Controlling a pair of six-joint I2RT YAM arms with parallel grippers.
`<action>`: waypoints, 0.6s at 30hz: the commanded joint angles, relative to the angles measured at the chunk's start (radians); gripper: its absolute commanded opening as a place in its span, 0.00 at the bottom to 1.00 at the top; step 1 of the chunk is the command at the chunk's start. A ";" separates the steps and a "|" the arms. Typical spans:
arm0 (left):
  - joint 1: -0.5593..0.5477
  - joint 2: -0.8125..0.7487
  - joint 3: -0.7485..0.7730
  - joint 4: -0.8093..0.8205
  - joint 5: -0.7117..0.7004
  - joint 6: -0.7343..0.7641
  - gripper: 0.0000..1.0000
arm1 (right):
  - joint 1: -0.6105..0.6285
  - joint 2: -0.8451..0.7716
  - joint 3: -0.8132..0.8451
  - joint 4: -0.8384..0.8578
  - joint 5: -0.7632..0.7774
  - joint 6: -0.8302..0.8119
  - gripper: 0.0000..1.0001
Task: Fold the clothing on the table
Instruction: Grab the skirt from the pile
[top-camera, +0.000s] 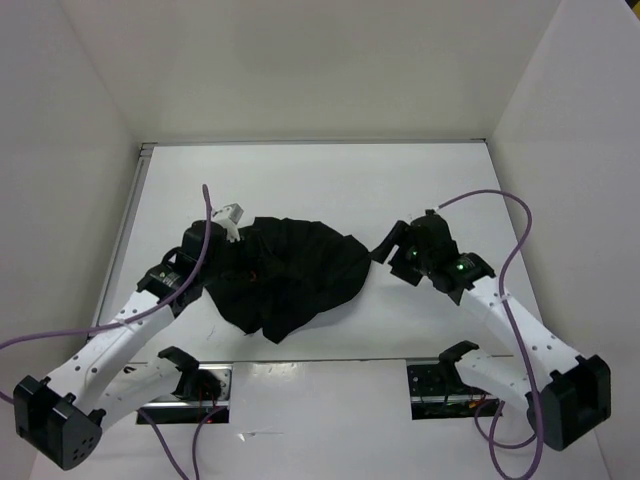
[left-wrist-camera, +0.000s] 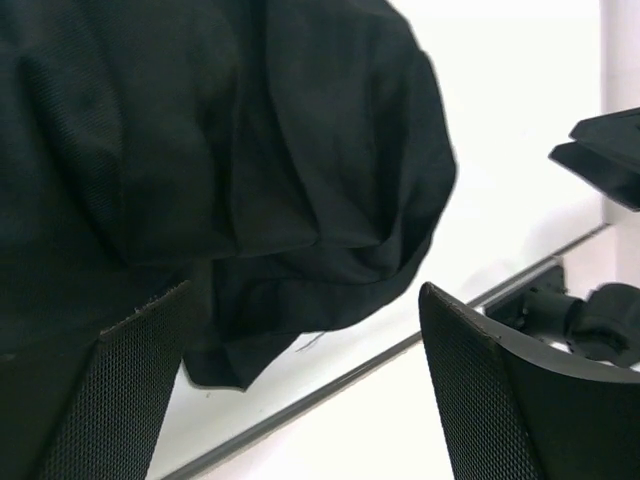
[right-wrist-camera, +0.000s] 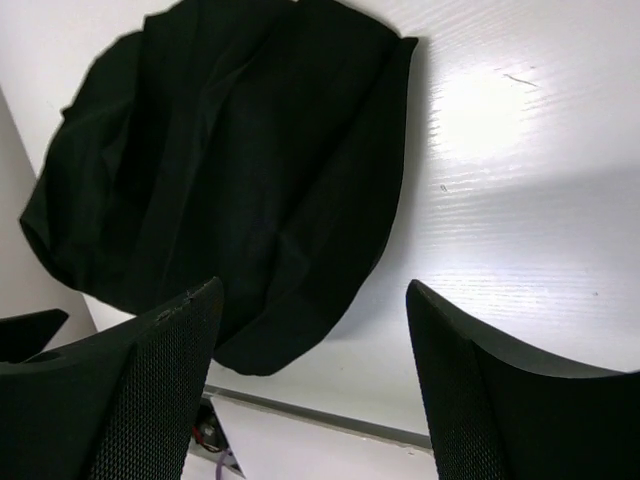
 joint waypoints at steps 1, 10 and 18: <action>-0.001 0.078 0.124 -0.122 -0.079 0.014 0.98 | 0.015 0.092 0.105 0.038 -0.016 -0.068 0.79; -0.010 0.261 0.278 -0.344 -0.188 0.065 0.95 | 0.061 0.232 0.206 0.038 -0.045 -0.136 0.79; -0.010 0.343 0.189 -0.273 -0.291 -0.074 0.94 | 0.070 0.264 0.197 0.075 -0.079 -0.162 0.79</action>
